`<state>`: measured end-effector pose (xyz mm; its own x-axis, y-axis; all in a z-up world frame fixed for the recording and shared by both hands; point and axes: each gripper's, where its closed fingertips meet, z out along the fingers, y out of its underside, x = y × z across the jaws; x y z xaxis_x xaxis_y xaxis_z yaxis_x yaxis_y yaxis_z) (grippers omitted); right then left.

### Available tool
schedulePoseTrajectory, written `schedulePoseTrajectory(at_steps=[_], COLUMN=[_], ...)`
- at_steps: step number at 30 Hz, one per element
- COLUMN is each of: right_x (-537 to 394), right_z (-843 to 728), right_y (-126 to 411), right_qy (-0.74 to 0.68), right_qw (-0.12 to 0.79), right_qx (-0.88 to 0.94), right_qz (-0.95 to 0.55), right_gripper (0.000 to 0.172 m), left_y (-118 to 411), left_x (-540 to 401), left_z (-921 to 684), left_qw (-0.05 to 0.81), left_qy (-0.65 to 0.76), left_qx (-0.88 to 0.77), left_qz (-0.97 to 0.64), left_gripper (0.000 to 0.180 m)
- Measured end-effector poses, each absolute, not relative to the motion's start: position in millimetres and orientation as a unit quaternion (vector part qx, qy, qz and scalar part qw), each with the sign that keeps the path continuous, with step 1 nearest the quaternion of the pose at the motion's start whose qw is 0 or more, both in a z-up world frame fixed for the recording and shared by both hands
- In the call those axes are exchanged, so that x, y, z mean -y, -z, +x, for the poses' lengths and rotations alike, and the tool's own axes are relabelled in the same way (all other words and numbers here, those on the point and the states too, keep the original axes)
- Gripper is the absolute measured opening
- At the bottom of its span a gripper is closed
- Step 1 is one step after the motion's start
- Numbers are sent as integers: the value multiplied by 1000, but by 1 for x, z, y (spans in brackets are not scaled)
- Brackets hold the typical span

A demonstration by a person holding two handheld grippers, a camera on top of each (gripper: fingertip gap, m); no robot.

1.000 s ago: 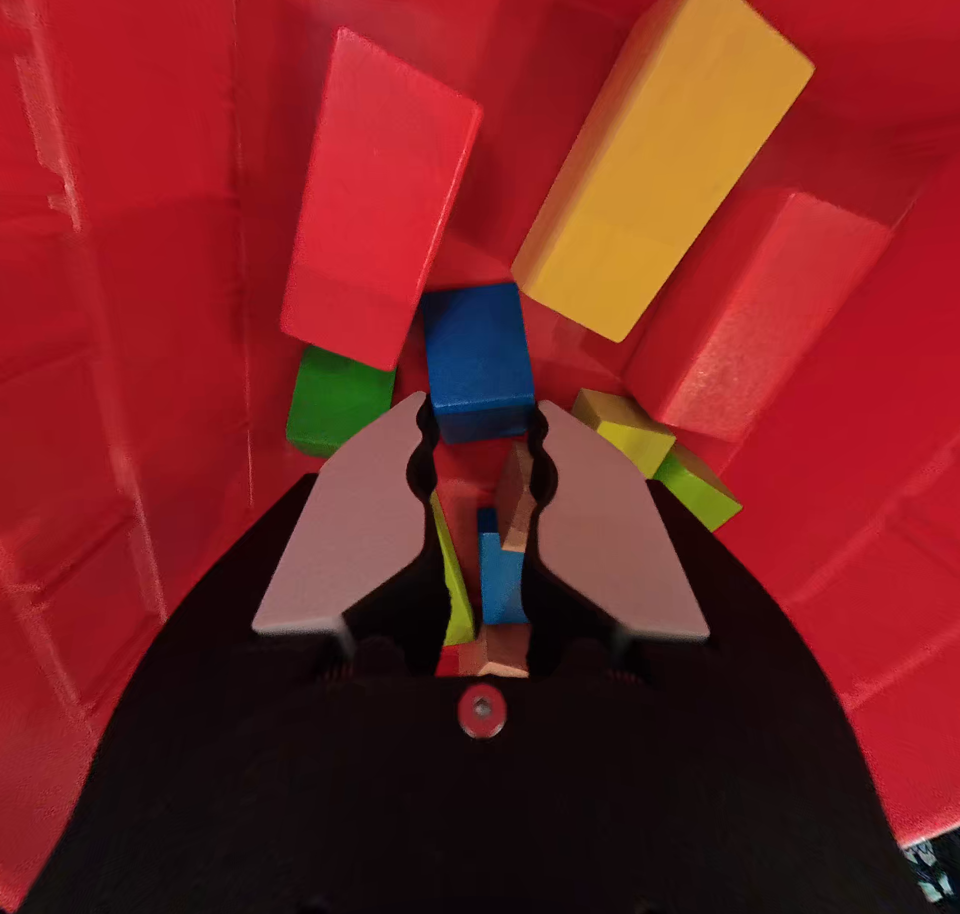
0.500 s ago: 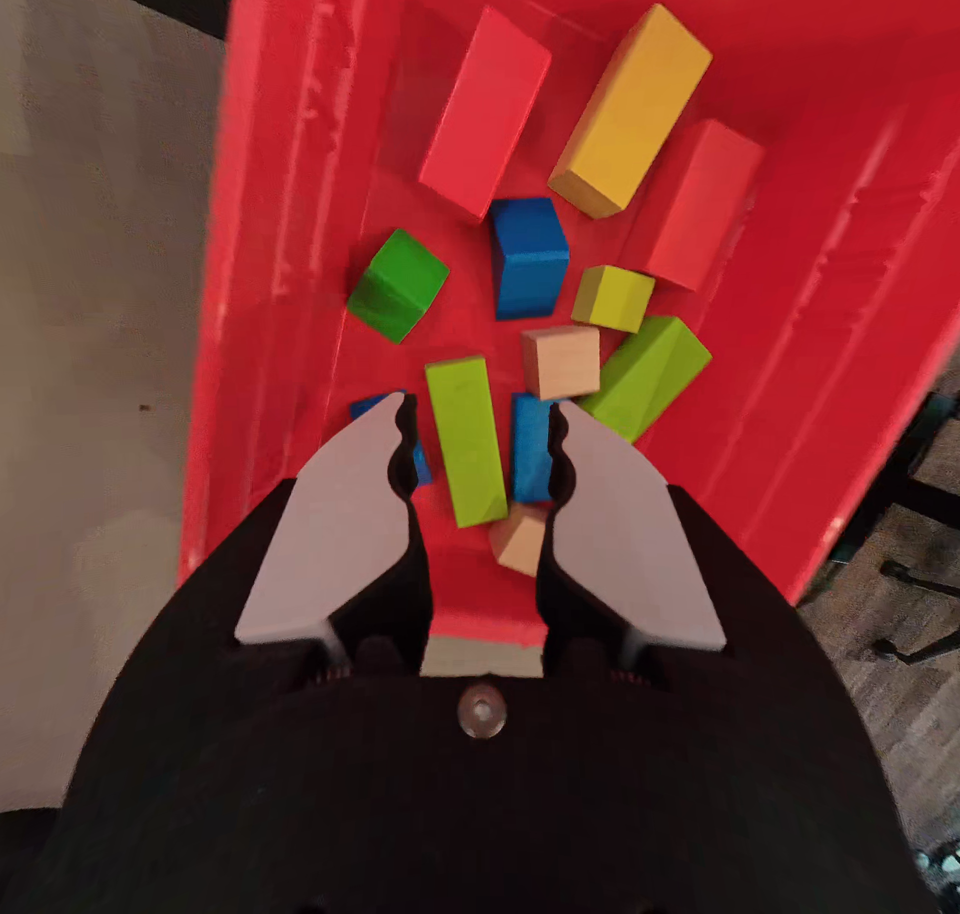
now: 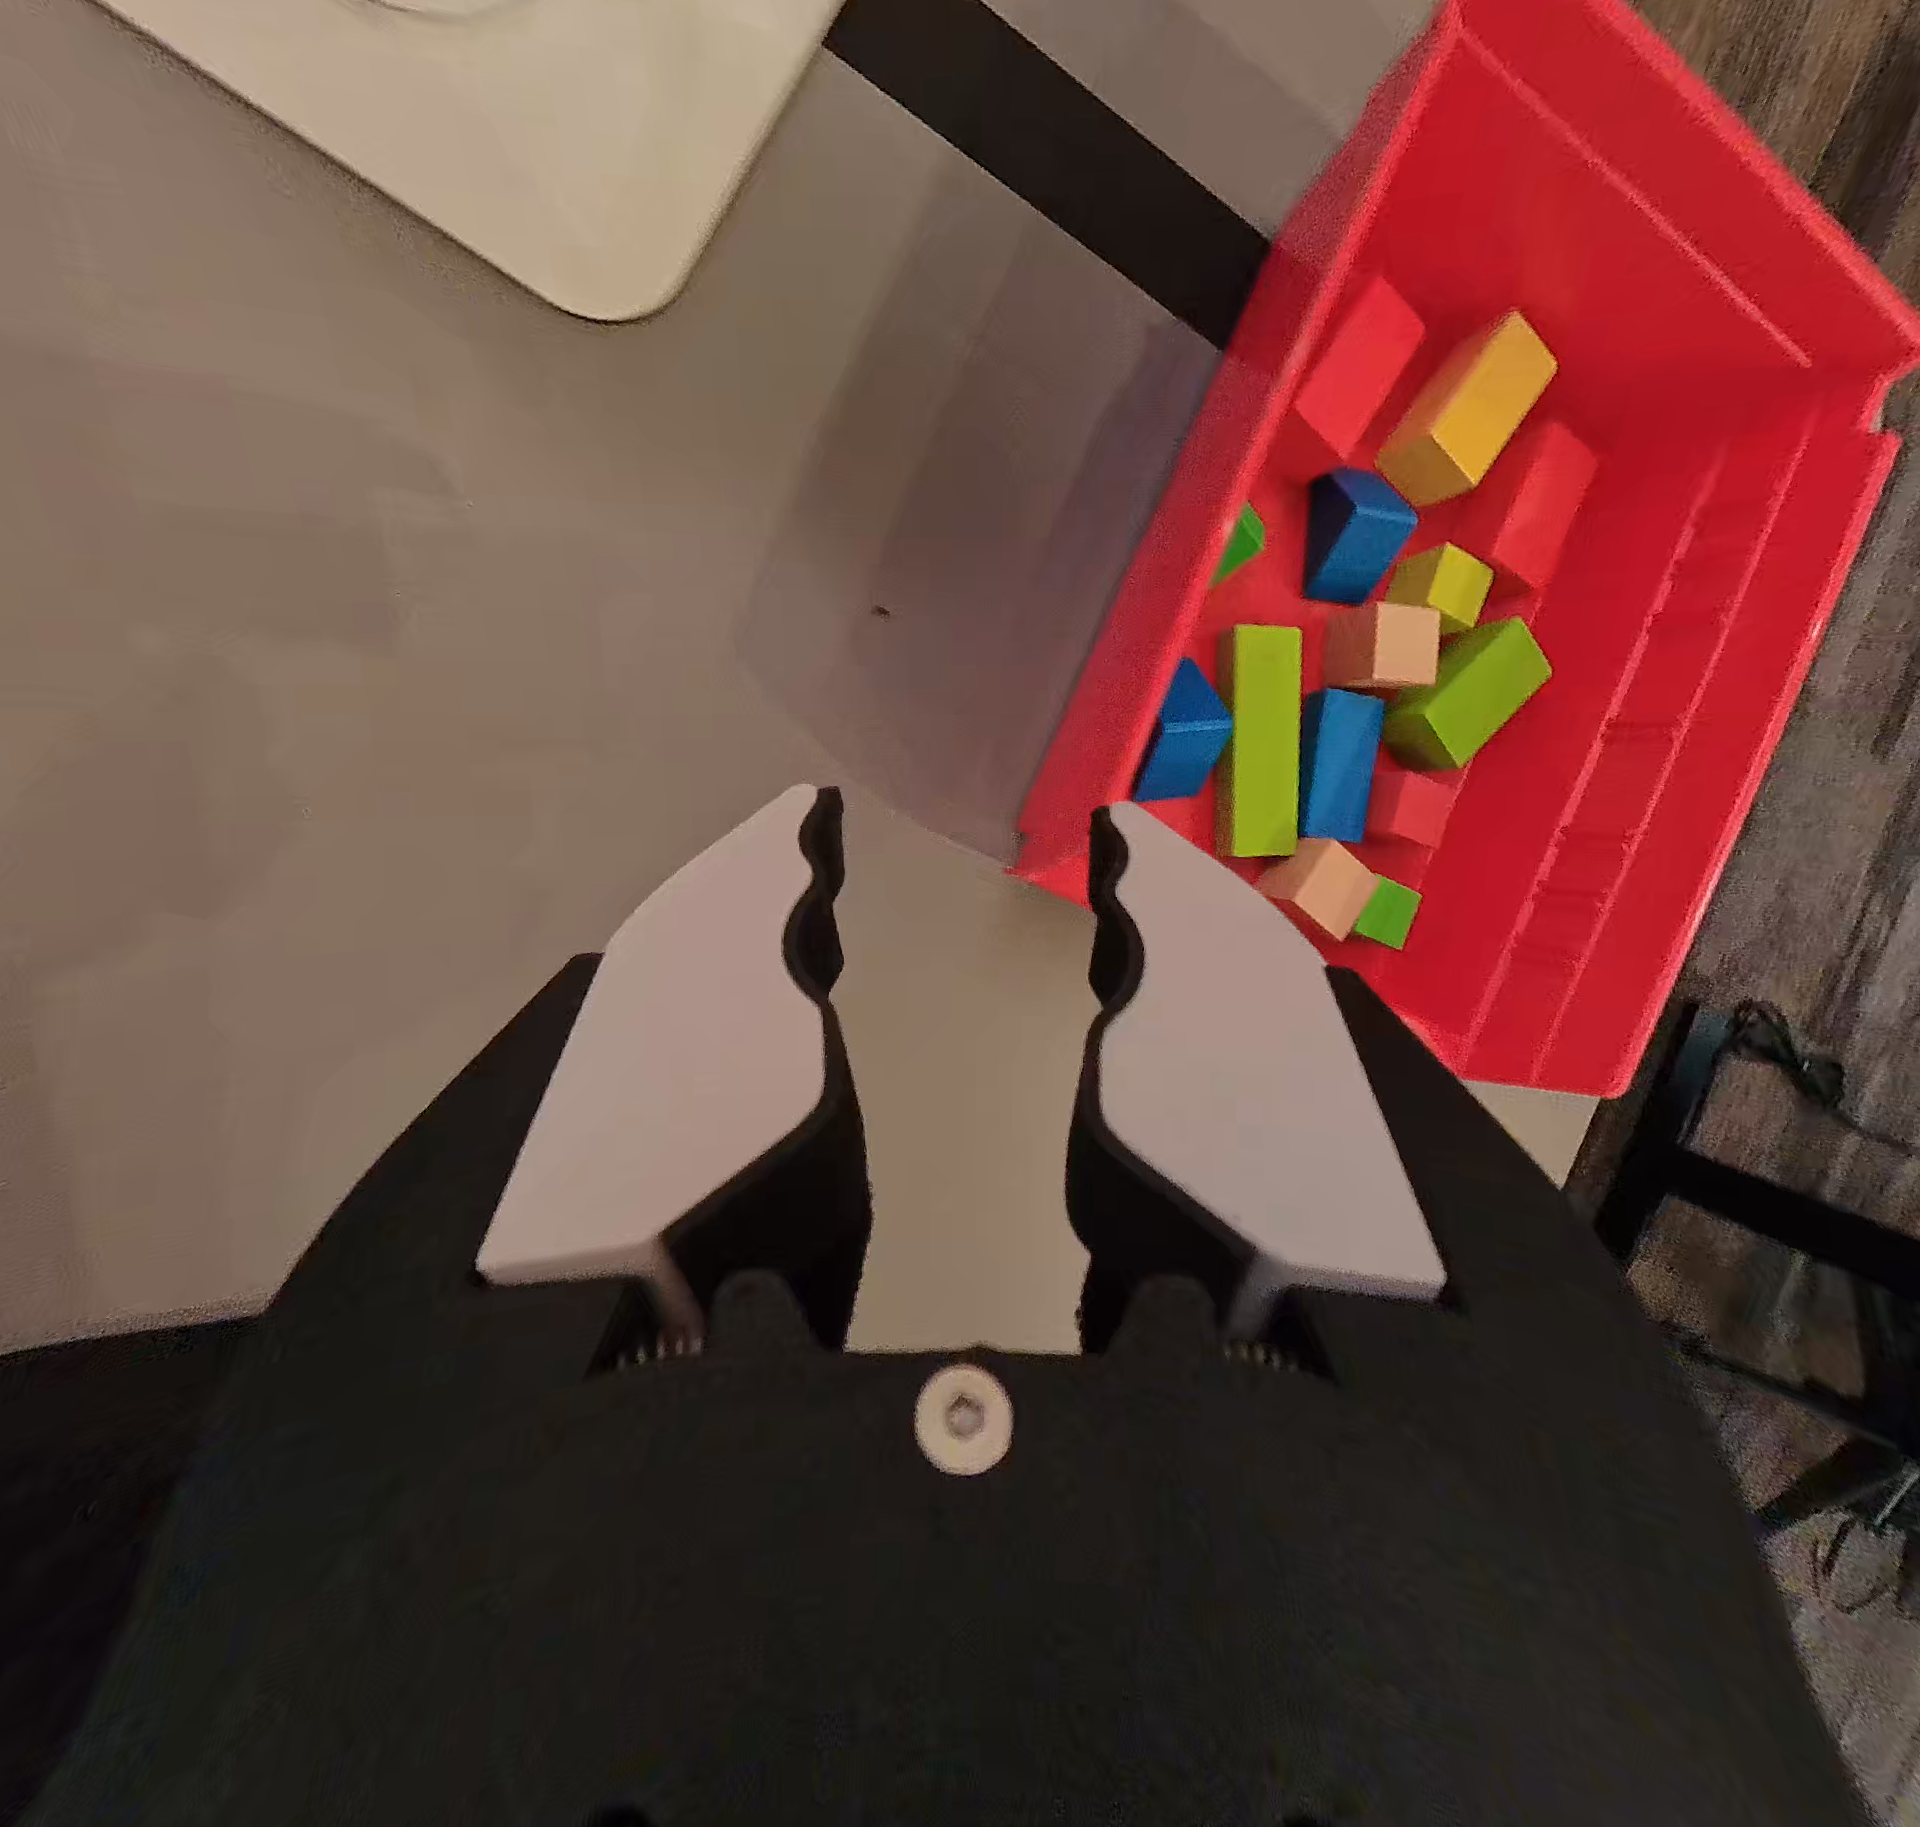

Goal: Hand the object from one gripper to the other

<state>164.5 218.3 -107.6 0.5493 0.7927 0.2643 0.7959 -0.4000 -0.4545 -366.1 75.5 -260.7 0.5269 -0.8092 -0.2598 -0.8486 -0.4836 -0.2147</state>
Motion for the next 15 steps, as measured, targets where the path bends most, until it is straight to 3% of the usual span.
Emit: schedulePoseTrajectory(at_steps=[3,9,11,15], right_x=[-195,-167,-148,-86], right_z=[152,116,87,8], right_y=[99,91,83,54], right_qy=[0,-37,-84,-216], right_qw=[286,301,322,374], right_qx=[494,533,559,616], right_qz=[-821,-790,-760,-659], right_gripper=[43,44,44,47], left_y=[261,255,238,164], left_x=[-76,-74,-71,-54], left_z=[-353,-367,-374,-347], left_qw=[160,152,195,359], left_qy=[-13,-43,-39,48], left_qx=[-487,-441,-390,-310], left_qz=[-858,-883,-899,-879], left_gripper=[37,35,35,35])
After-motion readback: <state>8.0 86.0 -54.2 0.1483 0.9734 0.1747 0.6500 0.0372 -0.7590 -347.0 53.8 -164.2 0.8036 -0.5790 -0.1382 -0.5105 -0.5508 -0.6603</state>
